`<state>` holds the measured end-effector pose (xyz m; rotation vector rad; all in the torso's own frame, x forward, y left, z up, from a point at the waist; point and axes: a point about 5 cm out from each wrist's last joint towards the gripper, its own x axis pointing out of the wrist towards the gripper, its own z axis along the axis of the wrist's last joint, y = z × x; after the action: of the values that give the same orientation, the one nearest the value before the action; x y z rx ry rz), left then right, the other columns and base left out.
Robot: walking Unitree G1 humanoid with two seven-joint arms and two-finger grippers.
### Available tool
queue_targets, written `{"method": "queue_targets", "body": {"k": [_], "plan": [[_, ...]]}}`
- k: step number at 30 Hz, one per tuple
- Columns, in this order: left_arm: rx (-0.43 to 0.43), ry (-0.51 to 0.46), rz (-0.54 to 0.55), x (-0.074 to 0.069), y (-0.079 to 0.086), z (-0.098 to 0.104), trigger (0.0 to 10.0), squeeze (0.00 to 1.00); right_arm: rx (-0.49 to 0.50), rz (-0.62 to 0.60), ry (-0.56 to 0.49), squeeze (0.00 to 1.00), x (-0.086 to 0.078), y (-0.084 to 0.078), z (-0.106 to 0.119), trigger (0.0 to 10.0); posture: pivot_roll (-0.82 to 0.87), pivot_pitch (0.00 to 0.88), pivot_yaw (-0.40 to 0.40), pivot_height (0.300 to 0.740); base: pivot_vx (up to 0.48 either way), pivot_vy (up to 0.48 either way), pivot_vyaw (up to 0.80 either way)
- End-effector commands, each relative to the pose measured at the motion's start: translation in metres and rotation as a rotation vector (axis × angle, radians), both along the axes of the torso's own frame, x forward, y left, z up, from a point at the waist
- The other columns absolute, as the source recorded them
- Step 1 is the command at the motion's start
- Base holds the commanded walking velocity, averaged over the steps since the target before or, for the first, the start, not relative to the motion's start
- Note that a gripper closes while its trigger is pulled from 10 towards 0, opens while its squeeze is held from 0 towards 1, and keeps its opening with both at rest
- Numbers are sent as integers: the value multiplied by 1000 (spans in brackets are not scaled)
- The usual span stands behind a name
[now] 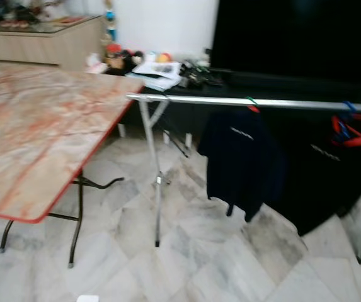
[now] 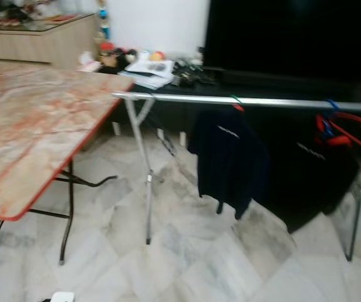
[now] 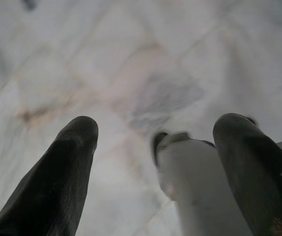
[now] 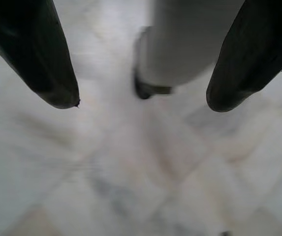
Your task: Hang hanger
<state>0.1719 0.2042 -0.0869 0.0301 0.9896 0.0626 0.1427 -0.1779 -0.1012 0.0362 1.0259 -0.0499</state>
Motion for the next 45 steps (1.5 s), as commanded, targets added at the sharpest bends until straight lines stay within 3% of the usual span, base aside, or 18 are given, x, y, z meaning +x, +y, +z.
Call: {"method": "queue_targets", "body": {"k": [1,9,11,15,19,28,35,45], "plan": [[86,48,76,-23,55,4,10000,0,7,-167,4,0,9,-26,6,10000,4,0,-3,740,0,-285,-756],[74,67,141,-34,59,1,10000,0,-4,-116,12,0,7,-32,6,10000,26,0,-44,740,0,-68,-482],[51,84,169,-48,52,-6,10000,0,-10,-86,11,0,6,-36,7,10000,35,0,-51,740,0,0,0],[38,101,203,-62,53,-10,10000,0,-6,-93,8,0,5,-35,6,10000,19,0,-46,740,0,0,0],[50,116,191,-67,56,-10,10000,0,3,-115,-1,0,4,-32,5,10000,6,0,-21,740,0,0,0],[55,95,176,-60,61,-6,10000,0,14,-111,-1,0,4,-27,4,10000,-11,0,1,740,0,0,0],[45,90,149,-51,52,-7,10000,0,6,-88,8,0,2,-28,4,10000,-9,0,-4,740,287,0,0],[40,99,147,-53,51,-8,10000,0,3,-80,17,0,-1,-28,3,10000,-3,0,-5,740,316,0,0]]}}
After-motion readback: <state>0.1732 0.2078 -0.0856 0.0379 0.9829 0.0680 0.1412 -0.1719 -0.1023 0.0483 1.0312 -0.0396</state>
